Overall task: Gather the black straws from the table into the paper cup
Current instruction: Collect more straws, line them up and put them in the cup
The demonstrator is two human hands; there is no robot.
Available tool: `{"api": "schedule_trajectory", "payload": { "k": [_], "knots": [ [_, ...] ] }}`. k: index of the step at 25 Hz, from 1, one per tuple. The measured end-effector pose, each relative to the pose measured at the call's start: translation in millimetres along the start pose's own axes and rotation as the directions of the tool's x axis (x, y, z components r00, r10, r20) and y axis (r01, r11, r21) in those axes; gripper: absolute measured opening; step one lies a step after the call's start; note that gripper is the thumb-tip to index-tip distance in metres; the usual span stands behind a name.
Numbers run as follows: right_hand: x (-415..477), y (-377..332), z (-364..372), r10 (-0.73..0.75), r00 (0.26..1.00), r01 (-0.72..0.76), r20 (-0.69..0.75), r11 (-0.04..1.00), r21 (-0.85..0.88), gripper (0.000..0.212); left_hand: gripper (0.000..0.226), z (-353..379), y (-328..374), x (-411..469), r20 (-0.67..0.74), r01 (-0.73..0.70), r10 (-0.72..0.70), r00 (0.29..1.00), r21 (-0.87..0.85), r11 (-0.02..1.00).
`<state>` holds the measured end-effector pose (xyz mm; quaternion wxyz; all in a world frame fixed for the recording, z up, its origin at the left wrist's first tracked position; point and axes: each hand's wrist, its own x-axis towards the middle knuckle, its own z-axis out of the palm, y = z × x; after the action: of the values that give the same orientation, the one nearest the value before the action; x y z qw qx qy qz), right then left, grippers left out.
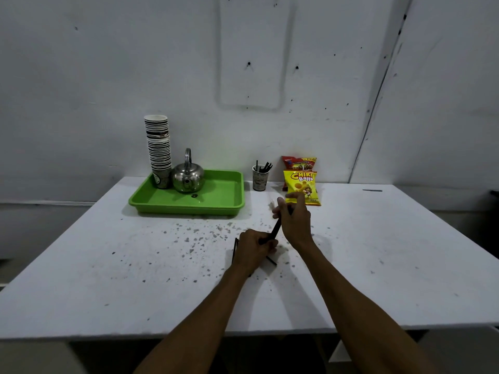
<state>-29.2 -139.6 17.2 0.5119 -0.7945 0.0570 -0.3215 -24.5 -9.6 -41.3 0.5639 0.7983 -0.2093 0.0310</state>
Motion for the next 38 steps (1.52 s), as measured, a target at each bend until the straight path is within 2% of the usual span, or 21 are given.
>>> {"api": "schedule_trajectory", "payload": {
  "k": [1, 5, 10, 14, 17, 19, 21, 24, 26, 28, 30, 32, 33, 36, 38],
  "knots": [
    [-1, -2, -1, -0.057, 0.998, 0.058, -0.008, 0.997, 0.044, 0.021, 0.016, 0, -1, 1, -0.005, 0.005, -0.005, 1.000, -0.010, 1.000],
    [-4, 6, 2, -0.233, 0.972, 0.233, 0.010, 0.971, -0.049, 0.026, 0.016, -1, -2, 4, -0.017, -0.012, 0.012, 1.000, 0.031, 0.999],
    [-5, 14, 9, -0.243, 0.963, 0.252, 0.115, 0.965, -0.069, 0.024, 0.015, 0, 4, 4, -0.018, -0.075, 0.076, 0.997, 0.059, 0.995],
    [-2, 11, 10, -0.208, 0.968, 0.210, 0.142, 0.978, 0.004, 0.020, 0.018, 2, 1, 7, -0.034, -0.051, 0.051, 0.998, 0.014, 0.999],
    [1, 7, 9, -0.243, 0.959, 0.244, 0.146, 0.970, 0.007, 0.023, 0.007, 2, 0, 7, -0.051, 0.035, -0.046, 0.998, -0.206, 0.978],
    [0, 5, 10, -0.268, 0.952, 0.274, 0.146, 0.961, -0.021, 0.027, 0.013, 2, 4, 7, -0.035, 0.120, -0.142, 0.989, -0.357, 0.926],
    [-4, 4, 12, -0.271, 0.948, 0.277, 0.164, 0.961, -0.016, 0.038, 0.015, 4, 6, 8, -0.004, 0.163, -0.181, 0.984, -0.409, 0.898],
    [-7, 8, 12, -0.226, 0.956, 0.230, 0.188, 0.973, 0.004, 0.040, 0.013, 6, 4, 10, 0.010, 0.173, -0.183, 0.983, -0.375, 0.911],
    [-2, 13, 11, -0.231, 0.954, 0.257, 0.193, 0.958, -0.125, 0.030, 0.015, 6, 3, 11, 0.008, 0.185, -0.192, 0.981, -0.316, 0.931],
    [5, 11, 7, -0.234, 0.940, 0.291, 0.250, 0.930, -0.224, 0.028, 0.013, 5, 1, 13, -0.002, 0.183, -0.193, 0.981, -0.304, 0.935],
    [14, 8, 6, -0.176, 0.931, 0.231, 0.319, 0.962, -0.145, 0.039, 0.014, 2, 2, 21, -0.012, 0.176, -0.189, 0.982, -0.321, 0.931],
    [29, 5, 5, -0.073, 0.945, 0.074, 0.318, 0.997, 0.008, 0.052, 0.017, -1, 6, 35, -0.027, 0.156, -0.177, 0.984, -0.360, 0.920],
    [39, 5, 6, -0.030, 0.953, 0.012, 0.302, 0.998, 0.060, 0.052, 0.018, -4, 8, 43, -0.033, 0.149, -0.175, 0.984, -0.382, 0.912],
    [71, 6, 10, 0.007, 0.957, -0.015, 0.291, 1.000, 0.025, 0.025, 0.016, -8, 12, 76, -0.035, 0.121, -0.144, 0.989, -0.378, 0.918],
    [99, 2, 13, 0.033, 0.954, -0.033, 0.299, 0.999, -0.006, 0.020, 0.014, -9, 15, 101, -0.027, 0.117, -0.136, 0.990, -0.362, 0.925]
  ]
}}
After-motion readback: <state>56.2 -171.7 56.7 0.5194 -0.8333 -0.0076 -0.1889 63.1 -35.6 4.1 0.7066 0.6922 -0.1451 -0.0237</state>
